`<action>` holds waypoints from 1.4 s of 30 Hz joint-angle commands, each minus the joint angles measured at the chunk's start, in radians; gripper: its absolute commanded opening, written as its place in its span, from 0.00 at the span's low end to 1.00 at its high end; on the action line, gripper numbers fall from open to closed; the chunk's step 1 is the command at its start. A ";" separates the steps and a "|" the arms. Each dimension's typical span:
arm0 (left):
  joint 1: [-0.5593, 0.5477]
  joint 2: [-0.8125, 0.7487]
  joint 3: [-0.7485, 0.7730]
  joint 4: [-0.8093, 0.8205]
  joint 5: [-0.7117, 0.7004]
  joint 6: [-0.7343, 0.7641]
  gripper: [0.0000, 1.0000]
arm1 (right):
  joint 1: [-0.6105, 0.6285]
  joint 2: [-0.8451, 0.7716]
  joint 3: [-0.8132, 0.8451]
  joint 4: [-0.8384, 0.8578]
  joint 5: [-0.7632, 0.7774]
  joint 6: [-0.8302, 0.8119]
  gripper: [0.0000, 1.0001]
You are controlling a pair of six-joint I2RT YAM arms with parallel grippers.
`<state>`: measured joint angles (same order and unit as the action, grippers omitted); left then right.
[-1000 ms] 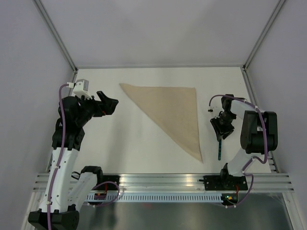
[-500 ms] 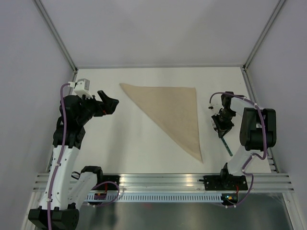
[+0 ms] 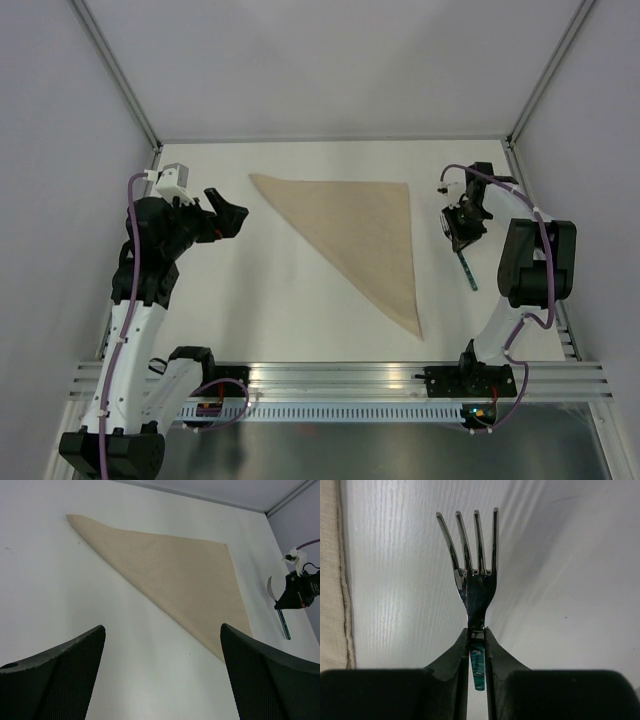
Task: Fold the napkin, place the utensils inside, and roll it up
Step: Pick up the fork at the center of the board, then place the fork on the napkin.
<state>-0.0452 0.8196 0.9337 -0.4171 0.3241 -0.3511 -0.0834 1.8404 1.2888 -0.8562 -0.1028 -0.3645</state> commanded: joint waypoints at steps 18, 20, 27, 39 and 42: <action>0.005 0.035 0.050 0.017 -0.005 -0.042 1.00 | 0.253 0.187 0.596 -0.327 -0.101 0.090 0.00; 0.005 0.042 0.077 0.014 -0.008 -0.045 1.00 | 0.329 0.221 0.635 -0.323 -0.110 0.120 0.00; 0.005 0.073 0.166 -0.018 -0.026 -0.049 1.00 | 0.531 0.368 0.809 -0.343 -0.156 0.209 0.00; 0.005 0.084 0.243 -0.064 -0.051 -0.049 1.00 | 0.700 0.523 0.931 -0.343 -0.241 0.322 0.00; 0.005 0.085 0.249 -0.071 -0.051 -0.049 1.00 | 0.715 0.536 0.948 -0.334 -0.227 0.331 0.00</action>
<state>-0.0452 0.9024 1.1362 -0.4675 0.2840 -0.3538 0.6159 2.3653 2.1742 -1.1667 -0.3473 -0.1097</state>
